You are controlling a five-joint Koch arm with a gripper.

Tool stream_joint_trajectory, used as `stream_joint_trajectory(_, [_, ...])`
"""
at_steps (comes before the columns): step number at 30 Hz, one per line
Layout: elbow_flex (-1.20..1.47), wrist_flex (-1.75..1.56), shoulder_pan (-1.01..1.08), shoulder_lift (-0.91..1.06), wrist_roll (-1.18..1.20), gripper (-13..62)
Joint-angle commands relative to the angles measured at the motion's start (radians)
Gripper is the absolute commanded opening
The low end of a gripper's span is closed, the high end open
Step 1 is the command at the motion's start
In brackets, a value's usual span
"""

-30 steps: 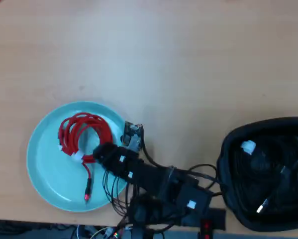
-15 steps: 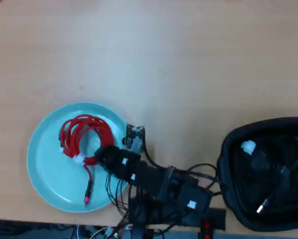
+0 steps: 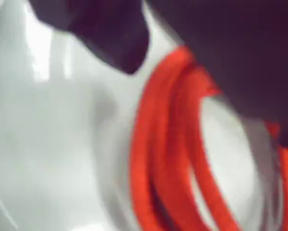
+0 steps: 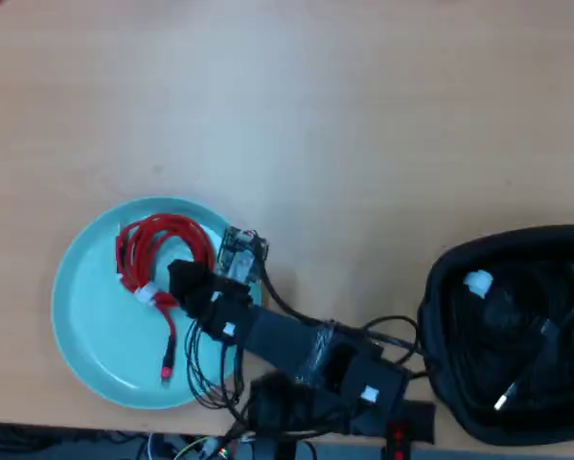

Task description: Put a black charging cable in a black bowl and put a red charging cable in a green bowl

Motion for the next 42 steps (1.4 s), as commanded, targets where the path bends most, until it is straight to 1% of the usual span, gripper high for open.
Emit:
stream_joint_trajectory(1, [-0.106,0.094,-0.011,0.009,0.029,37.1])
stream_joint_trajectory(4, [-0.152,0.161,-0.003,0.012,0.127,36.2])
stream_joint_trajectory(6, [-0.184,0.230,0.005,0.015,0.176,34.0])
stream_joint_trajectory(9, [-0.247,0.351,0.060,0.017,0.176,28.2])
stream_joint_trajectory(12, [-0.288,0.436,0.126,0.015,0.135,24.5])
stream_joint_trajectory(16, [-0.308,0.468,0.207,0.055,-0.028,20.7])
stream_joint_trajectory(20, [-0.310,0.462,0.379,0.183,-0.327,15.2])
stream_joint_trajectory(23, [-0.331,0.451,0.534,0.186,-0.552,10.3])
stream_joint_trajectory(25, [-0.342,0.437,0.612,0.184,-0.617,8.3])
stream_joint_trajectory(30, [-0.319,0.417,0.776,0.183,-0.646,8.4])
stream_joint_trajectory(33, [-0.250,0.380,0.856,0.183,-0.646,8.6])
stream_joint_trajectory(38, [-0.014,0.118,1.039,0.212,-0.646,8.8])
stream_joint_trajectory(42, [0.186,-0.078,1.134,0.345,-0.646,9.0])
